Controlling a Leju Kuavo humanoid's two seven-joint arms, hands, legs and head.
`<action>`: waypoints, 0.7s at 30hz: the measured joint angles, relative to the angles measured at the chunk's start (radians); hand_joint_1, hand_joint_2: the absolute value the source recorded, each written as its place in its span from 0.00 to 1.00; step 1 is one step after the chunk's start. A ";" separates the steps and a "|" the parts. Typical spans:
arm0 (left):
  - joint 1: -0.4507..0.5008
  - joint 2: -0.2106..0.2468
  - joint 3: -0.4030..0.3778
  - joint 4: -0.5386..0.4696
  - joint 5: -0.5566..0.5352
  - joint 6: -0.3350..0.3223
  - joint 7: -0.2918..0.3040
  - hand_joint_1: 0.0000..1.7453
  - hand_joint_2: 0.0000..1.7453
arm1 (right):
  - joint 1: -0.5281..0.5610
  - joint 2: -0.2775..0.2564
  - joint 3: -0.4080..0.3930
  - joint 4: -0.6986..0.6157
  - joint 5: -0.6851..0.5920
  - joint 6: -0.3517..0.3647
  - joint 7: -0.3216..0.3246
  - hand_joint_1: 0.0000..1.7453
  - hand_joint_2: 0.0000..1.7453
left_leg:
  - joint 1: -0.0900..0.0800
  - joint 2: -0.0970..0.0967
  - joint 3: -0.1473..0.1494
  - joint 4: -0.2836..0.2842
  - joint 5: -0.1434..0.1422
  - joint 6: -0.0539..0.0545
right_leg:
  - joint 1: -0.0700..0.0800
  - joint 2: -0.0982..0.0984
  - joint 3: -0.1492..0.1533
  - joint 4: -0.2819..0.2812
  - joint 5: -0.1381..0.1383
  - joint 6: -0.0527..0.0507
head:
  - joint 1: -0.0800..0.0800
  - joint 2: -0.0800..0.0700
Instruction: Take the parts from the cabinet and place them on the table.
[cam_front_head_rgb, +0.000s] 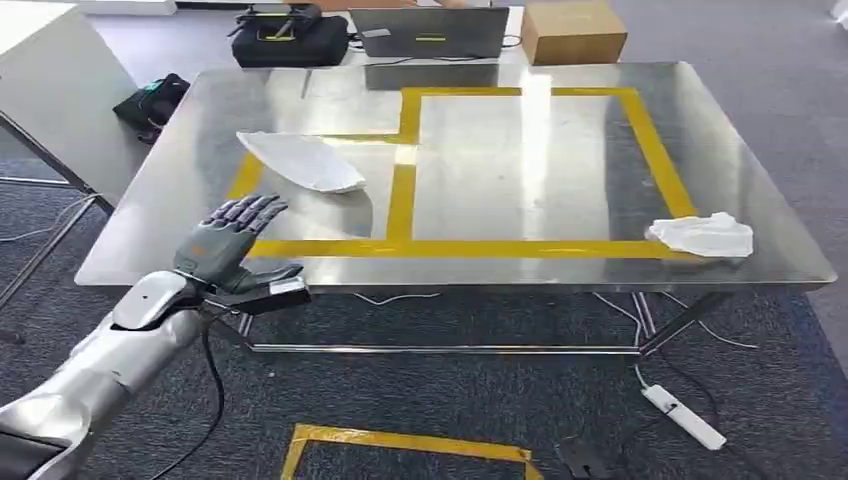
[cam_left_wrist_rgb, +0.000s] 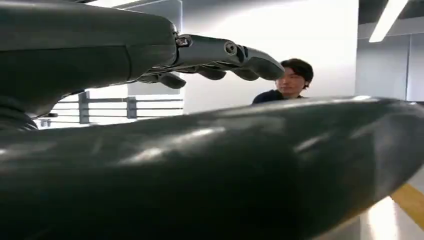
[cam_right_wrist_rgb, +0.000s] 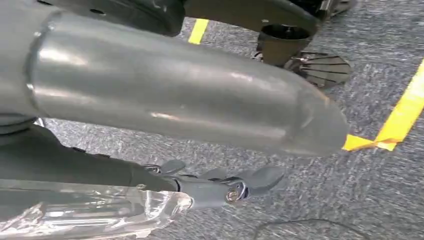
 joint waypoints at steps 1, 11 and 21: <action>-0.005 -0.001 0.000 0.000 0.000 0.001 0.000 0.00 0.00 | -0.002 0.000 0.000 0.000 0.001 0.000 0.000 0.00 0.00 | -0.002 -0.004 0.010 -0.033 -0.007 0.010 | 0.001 -0.001 -0.006 0.001 0.010 0.006 | 0.002 0.000; -0.002 -0.002 0.001 0.000 0.000 -0.012 0.000 0.00 0.00 | 0.004 0.000 0.000 0.000 0.002 0.001 0.001 0.00 0.00 | -0.011 0.006 -0.120 -0.031 0.107 0.062 | -0.002 -0.003 -0.091 0.344 -0.193 0.034 | 0.007 0.000; 0.000 0.004 0.005 0.001 -0.004 -0.032 0.006 0.00 0.00 | -0.007 -0.001 0.000 0.000 0.003 0.003 0.004 0.00 0.00 | -0.007 0.007 -0.199 -0.038 0.167 0.012 | 0.008 -0.007 0.141 -0.007 -0.123 -0.026 | 0.014 0.000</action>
